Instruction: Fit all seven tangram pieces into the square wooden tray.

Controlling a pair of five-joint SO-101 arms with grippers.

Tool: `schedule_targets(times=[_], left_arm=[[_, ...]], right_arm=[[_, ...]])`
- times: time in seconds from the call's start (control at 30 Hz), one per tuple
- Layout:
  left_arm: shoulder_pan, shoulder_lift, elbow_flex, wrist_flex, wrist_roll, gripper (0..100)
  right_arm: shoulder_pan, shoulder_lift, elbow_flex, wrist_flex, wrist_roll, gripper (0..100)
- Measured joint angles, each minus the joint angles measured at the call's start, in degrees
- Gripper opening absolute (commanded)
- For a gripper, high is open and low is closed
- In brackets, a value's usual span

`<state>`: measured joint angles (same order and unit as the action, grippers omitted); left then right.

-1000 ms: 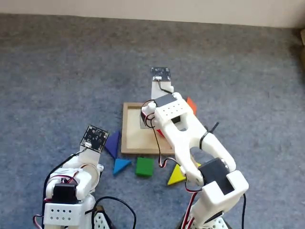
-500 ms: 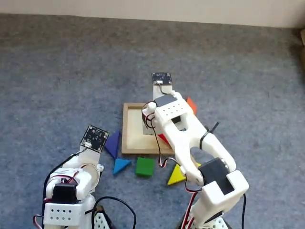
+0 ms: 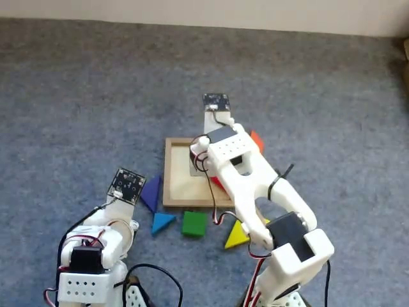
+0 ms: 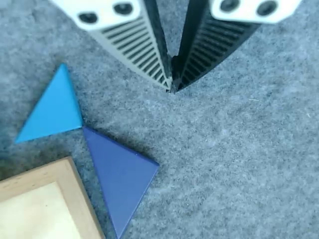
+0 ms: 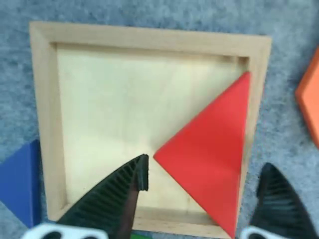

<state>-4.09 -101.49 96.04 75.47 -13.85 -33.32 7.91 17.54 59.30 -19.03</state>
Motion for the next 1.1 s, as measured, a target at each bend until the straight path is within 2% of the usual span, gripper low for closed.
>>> schedule_targets(times=[0.27, 0.5, 0.6, 0.8, 0.93, 1.1], left_arm=[[0.0, 0.0, 0.0, 0.0, 0.0, 1], [0.0, 0.0, 0.0, 0.0, 0.0, 1], [0.0, 0.0, 0.0, 0.0, 0.0, 1], [0.0, 0.0, 0.0, 0.0, 0.0, 1], [0.0, 0.0, 0.0, 0.0, 0.0, 1], [0.0, 0.0, 0.0, 0.0, 0.0, 1]], right_arm=[[0.0, 0.0, 0.0, 0.4, 0.4, 35.5], [0.0, 0.1, -7.1, 6.9, 4.7, 17.8], [0.0, 0.0, -9.2, 9.2, 4.7, 13.3], [2.2, 0.0, -9.3, 11.4, 12.4, 5.8], [3.7, 0.0, -6.2, 9.7, 13.8, 5.8], [3.6, 0.0, 0.7, 2.1, 14.0, 5.7]])
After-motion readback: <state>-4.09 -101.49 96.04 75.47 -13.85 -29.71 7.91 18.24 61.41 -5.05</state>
